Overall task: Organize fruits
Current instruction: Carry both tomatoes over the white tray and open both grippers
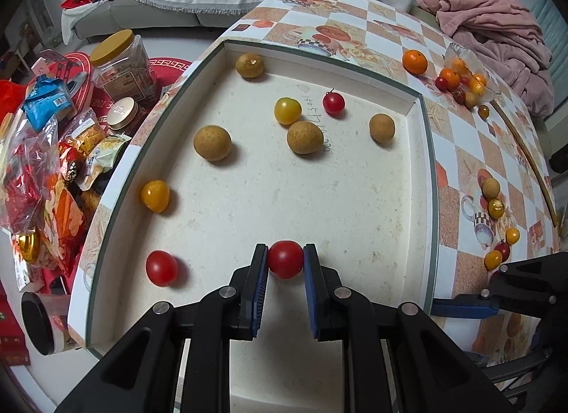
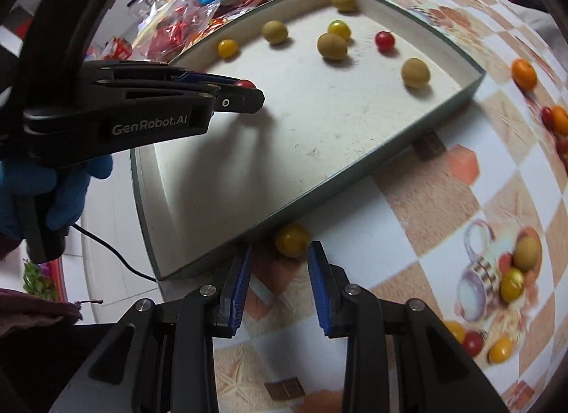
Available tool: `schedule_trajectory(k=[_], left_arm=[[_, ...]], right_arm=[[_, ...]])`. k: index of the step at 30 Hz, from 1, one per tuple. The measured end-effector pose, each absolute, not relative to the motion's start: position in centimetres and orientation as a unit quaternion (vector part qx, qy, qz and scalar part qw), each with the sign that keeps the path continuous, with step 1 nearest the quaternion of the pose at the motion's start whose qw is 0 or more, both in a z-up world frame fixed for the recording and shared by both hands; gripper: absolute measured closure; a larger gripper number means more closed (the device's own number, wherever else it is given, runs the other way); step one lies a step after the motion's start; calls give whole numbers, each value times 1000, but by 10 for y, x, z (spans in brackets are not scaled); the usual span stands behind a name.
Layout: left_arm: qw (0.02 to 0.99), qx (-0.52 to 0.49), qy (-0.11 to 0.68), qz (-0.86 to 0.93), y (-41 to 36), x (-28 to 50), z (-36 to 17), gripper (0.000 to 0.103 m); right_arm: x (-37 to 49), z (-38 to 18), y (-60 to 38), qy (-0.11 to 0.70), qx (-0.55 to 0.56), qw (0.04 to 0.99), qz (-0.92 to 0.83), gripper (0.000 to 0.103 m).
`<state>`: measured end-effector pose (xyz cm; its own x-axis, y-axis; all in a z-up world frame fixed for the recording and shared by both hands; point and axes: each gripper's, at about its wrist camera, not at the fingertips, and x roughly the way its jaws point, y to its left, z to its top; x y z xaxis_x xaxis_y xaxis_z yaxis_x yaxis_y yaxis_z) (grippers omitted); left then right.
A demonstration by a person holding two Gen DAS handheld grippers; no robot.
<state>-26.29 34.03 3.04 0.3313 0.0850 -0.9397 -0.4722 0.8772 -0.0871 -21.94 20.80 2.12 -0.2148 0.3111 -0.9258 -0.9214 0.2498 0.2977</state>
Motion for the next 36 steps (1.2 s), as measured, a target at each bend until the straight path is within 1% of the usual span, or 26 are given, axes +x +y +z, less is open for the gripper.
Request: schedule_trajectory(k=[4,5,6,18,24,28,36], left_arm=[[794,-176,555,174,338,-265,28,82],[794,-176,556,174,338,-265,27,82],[793,-175,556,174,337,-266,27,82],[795,-177,552,180,340,-265,30,82],[799,-178,543,188,346,-260,34,82],[799,-178,539,201,353,-256,33,82],[796,-174,537,221,370,-245,29,82]], right_arm=[[-219,17,211,546,-284,563,552,69],[-218,16,211,545,-282,563,554,72],[-217,15,211,544,-280,563,556,81],[-177,44,189,566,-210,602,523,81],[-158,64,206,560,-186,618,520,81],[-154,61,236,561,-187,626,508,81],[-134,33,279,594,-188,631,462,81]])
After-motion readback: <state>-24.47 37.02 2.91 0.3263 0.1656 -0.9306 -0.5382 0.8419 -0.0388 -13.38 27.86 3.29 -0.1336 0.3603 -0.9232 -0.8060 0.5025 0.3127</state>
